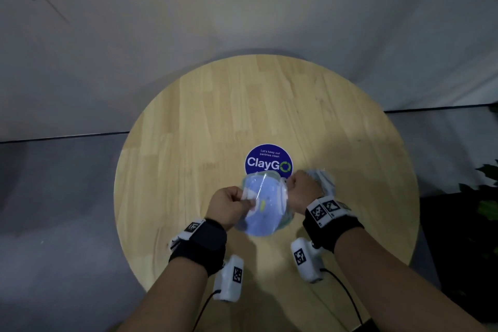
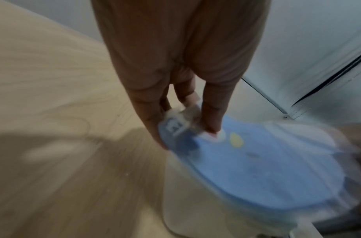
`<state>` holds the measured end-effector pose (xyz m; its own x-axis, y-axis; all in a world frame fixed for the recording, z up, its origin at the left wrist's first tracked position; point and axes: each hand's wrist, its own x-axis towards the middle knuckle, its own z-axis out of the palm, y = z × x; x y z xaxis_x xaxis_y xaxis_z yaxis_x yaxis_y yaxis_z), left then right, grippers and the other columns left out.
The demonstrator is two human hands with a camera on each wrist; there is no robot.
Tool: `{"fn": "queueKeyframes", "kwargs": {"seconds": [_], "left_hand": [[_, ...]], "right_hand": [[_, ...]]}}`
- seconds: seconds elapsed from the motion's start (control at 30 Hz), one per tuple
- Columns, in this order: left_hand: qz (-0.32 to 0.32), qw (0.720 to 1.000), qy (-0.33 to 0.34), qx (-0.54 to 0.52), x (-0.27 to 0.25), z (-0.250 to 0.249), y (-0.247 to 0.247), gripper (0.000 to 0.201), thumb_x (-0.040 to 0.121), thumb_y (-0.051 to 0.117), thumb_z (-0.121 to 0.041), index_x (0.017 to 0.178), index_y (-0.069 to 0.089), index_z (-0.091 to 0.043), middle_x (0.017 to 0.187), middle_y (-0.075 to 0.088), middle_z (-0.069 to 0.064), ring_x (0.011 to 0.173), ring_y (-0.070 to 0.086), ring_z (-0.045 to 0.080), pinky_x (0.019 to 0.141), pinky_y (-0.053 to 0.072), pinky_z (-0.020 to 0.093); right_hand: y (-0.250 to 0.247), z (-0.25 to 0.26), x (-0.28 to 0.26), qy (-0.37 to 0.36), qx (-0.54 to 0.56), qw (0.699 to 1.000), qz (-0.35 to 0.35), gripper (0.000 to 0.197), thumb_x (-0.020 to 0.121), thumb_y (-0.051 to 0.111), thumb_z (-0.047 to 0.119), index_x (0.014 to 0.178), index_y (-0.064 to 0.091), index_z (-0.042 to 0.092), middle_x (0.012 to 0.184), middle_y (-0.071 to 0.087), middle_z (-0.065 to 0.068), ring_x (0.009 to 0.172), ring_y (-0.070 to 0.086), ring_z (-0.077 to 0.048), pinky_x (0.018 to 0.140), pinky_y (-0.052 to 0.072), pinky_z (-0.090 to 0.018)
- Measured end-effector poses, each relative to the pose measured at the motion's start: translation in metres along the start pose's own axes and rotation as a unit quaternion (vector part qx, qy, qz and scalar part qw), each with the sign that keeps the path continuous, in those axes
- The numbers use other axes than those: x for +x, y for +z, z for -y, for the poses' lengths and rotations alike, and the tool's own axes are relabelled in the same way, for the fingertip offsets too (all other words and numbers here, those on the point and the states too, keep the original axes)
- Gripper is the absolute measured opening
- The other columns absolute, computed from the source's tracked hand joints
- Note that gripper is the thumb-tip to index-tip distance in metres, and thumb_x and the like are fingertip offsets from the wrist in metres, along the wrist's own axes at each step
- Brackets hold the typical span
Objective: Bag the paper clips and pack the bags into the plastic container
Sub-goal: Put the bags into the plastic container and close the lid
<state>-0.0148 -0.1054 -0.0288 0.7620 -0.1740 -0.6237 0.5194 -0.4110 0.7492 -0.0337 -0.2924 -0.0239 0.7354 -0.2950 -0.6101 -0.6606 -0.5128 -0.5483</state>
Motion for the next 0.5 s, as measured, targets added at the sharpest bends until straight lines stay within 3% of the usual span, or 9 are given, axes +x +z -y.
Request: {"fn": "queueKeyframes", "kwargs": {"seconds": [0.1, 0.17, 0.23, 0.3, 0.37, 0.43, 0.5], "left_hand": [[0.007, 1.000, -0.014, -0.013, -0.006, -0.001, -0.009, 0.022, 0.081, 0.070, -0.013, 0.060, 0.062, -0.011, 0.052, 0.054, 0.004, 0.046, 0.049, 0.021, 0.051, 0.043, 0.025], [0.018, 0.999, -0.024, -0.029, -0.008, 0.002, -0.014, 0.024, 0.083, 0.067, -0.012, 0.060, 0.062, -0.013, 0.049, 0.053, 0.002, 0.044, 0.049, 0.021, 0.052, 0.043, 0.026], [0.030, 0.999, -0.026, -0.026, -0.010, 0.004, -0.015, 0.018, 0.083, 0.067, -0.010, 0.066, 0.065, -0.012, 0.061, 0.060, 0.005, 0.056, 0.054, 0.021, 0.059, 0.045, 0.028], [0.032, 0.999, -0.024, -0.024, -0.011, 0.007, -0.014, 0.013, 0.083, 0.069, -0.009, 0.070, 0.066, -0.010, 0.071, 0.064, 0.008, 0.065, 0.057, 0.021, 0.064, 0.046, 0.030], [0.020, 0.999, -0.026, -0.017, -0.009, 0.009, -0.013, 0.018, 0.081, 0.071, -0.009, 0.065, 0.064, -0.013, 0.068, 0.063, 0.007, 0.063, 0.056, 0.020, 0.062, 0.046, 0.028], [0.024, 0.999, -0.025, -0.012, -0.008, 0.009, -0.011, 0.020, 0.081, 0.071, -0.007, 0.063, 0.065, -0.014, 0.064, 0.064, 0.003, 0.060, 0.057, 0.019, 0.058, 0.047, 0.024], [0.046, 0.999, -0.020, -0.001, -0.010, 0.006, -0.006, 0.015, 0.081, 0.070, -0.004, 0.069, 0.069, -0.012, 0.068, 0.068, 0.004, 0.062, 0.061, 0.018, 0.060, 0.050, 0.024]], "right_hand": [[-0.007, 0.016, 0.005, -0.101, -0.017, 0.994, 0.035, 0.059, 0.081, 0.064, 0.025, 0.133, 0.037, 0.017, 0.126, 0.052, -0.005, 0.114, 0.051, -0.024, 0.097, 0.043, -0.036], [-0.009, 0.034, 0.011, -0.155, -0.069, 0.982, 0.081, 0.063, 0.085, 0.060, 0.026, 0.141, 0.032, 0.022, 0.144, 0.043, -0.007, 0.129, 0.044, -0.027, 0.108, 0.037, -0.039], [-0.008, 0.051, 0.017, -0.151, -0.204, 0.953, 0.164, 0.056, 0.090, 0.052, 0.025, 0.142, 0.033, 0.023, 0.148, 0.039, -0.006, 0.133, 0.040, -0.028, 0.111, 0.033, -0.037], [-0.004, 0.062, 0.024, -0.136, -0.287, 0.924, 0.212, 0.043, 0.091, 0.051, 0.024, 0.134, 0.047, 0.019, 0.140, 0.049, -0.006, 0.127, 0.046, -0.028, 0.104, 0.037, -0.036], [-0.001, 0.067, 0.029, -0.123, -0.299, 0.919, 0.226, 0.032, 0.084, 0.057, 0.016, 0.115, 0.062, 0.013, 0.121, 0.063, -0.010, 0.104, 0.059, -0.026, 0.083, 0.044, -0.032], [-0.003, 0.067, 0.030, -0.112, -0.348, 0.898, 0.246, 0.029, 0.079, 0.063, 0.012, 0.108, 0.065, 0.009, 0.112, 0.067, -0.012, 0.087, 0.057, -0.022, 0.071, 0.042, -0.028], [-0.008, 0.065, 0.030, -0.110, -0.399, 0.868, 0.273, 0.031, 0.080, 0.064, 0.016, 0.110, 0.064, 0.008, 0.111, 0.065, -0.009, 0.085, 0.054, -0.021, 0.067, 0.042, -0.024]]}}
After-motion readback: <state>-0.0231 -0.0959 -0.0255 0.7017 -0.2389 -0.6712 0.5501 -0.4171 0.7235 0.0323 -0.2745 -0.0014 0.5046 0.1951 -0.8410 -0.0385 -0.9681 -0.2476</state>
